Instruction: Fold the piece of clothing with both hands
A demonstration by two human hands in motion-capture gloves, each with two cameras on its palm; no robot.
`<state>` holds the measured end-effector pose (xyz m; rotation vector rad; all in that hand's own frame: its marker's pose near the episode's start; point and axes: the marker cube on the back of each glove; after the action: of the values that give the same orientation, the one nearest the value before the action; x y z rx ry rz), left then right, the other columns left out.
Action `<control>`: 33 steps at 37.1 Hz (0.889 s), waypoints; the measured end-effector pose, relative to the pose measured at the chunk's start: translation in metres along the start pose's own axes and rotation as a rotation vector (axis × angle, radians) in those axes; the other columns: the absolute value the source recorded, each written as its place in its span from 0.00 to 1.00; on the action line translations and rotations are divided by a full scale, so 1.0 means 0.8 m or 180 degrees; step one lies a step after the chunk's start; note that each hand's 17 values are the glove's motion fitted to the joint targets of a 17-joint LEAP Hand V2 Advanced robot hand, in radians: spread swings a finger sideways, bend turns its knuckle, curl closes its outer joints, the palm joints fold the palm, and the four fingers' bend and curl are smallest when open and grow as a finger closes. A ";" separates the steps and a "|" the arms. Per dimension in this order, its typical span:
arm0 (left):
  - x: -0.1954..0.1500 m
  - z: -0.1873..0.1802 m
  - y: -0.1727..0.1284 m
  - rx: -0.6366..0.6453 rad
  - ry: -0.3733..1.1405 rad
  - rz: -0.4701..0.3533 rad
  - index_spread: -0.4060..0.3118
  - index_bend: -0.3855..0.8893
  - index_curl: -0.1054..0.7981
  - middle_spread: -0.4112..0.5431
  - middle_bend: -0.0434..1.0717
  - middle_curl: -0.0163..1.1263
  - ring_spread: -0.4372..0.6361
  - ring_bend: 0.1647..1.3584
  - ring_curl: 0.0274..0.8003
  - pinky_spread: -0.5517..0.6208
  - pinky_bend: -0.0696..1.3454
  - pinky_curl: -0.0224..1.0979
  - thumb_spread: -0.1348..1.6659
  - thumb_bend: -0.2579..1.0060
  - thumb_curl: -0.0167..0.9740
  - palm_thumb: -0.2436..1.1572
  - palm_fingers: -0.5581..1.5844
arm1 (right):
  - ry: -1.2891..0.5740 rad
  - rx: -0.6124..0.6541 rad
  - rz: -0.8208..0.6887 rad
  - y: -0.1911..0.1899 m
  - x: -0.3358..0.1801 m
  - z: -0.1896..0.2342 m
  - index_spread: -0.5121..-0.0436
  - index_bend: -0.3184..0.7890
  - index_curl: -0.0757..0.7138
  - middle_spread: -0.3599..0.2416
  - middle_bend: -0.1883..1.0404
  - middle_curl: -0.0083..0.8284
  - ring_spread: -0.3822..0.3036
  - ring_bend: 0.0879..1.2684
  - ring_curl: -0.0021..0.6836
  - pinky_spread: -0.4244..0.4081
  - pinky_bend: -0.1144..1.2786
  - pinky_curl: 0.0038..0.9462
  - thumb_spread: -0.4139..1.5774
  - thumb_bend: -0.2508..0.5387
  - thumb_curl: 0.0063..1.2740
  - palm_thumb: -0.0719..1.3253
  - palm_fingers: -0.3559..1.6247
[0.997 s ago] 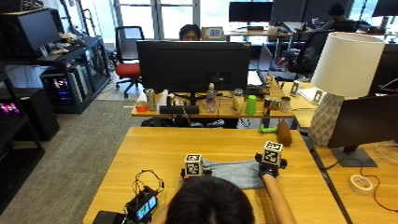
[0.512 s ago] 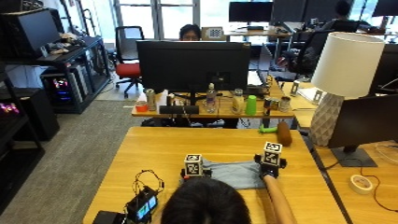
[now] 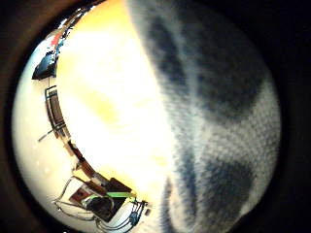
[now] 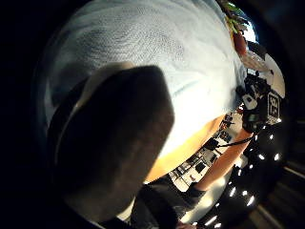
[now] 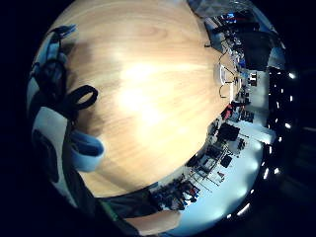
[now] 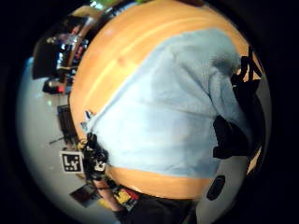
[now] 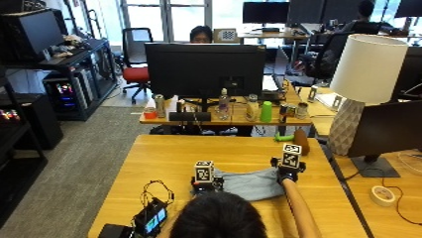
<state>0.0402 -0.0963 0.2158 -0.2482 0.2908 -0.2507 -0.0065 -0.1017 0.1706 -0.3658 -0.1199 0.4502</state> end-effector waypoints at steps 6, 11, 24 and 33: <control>-0.002 -0.006 0.006 -0.0035 0.0156 0.0092 0.50 0.41 0.43 0.70 0.19 0.21 0.83 0.33 0.33 0.88 0.25 0.32 0.73 0.19 0.22 0.19 0.25 | 0.0045 0.0094 -0.0111 0.005 -0.007 -0.030 0.63 0.44 0.56 0.39 0.52 0.61 0.25 0.52 0.67 0.11 0.54 0.43 0.64 0.30 0.30 0.90 0.86; -0.005 -0.029 0.013 0.0158 0.0337 0.0174 0.51 0.40 0.42 0.70 0.19 0.22 0.82 0.35 0.33 0.86 0.27 0.33 0.72 0.19 0.23 0.19 0.25 | 0.0088 0.0092 -0.0205 0.017 -0.017 -0.057 0.63 0.44 0.57 0.39 0.52 0.61 0.25 0.52 0.66 0.11 0.54 0.43 0.64 0.30 0.30 0.90 0.86; -0.043 -0.126 0.046 0.0729 0.0288 0.0064 0.53 0.41 0.42 0.70 0.20 0.23 0.81 0.36 0.33 0.85 0.30 0.34 0.72 0.19 0.23 0.19 0.25 | 0.0436 0.0524 -0.0328 -0.020 -0.088 -0.118 0.64 0.42 0.58 0.39 0.52 0.61 0.24 0.52 0.67 0.10 0.54 0.44 0.64 0.30 0.31 0.91 0.85; -0.098 -0.174 0.035 0.1631 0.0460 -0.0093 0.54 0.45 0.44 0.70 0.21 0.24 0.81 0.35 0.32 0.85 0.28 0.33 0.74 0.21 0.23 0.21 0.28 | 0.0637 0.0533 -0.0714 0.012 -0.220 -0.135 0.63 0.41 0.56 0.36 0.52 0.60 0.23 0.53 0.67 0.09 0.55 0.44 0.63 0.27 0.32 0.87 0.84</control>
<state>-0.0696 -0.0764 0.0986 0.2732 0.3557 -0.3635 -0.1472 -0.2067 0.0610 -0.2279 0.0711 0.1985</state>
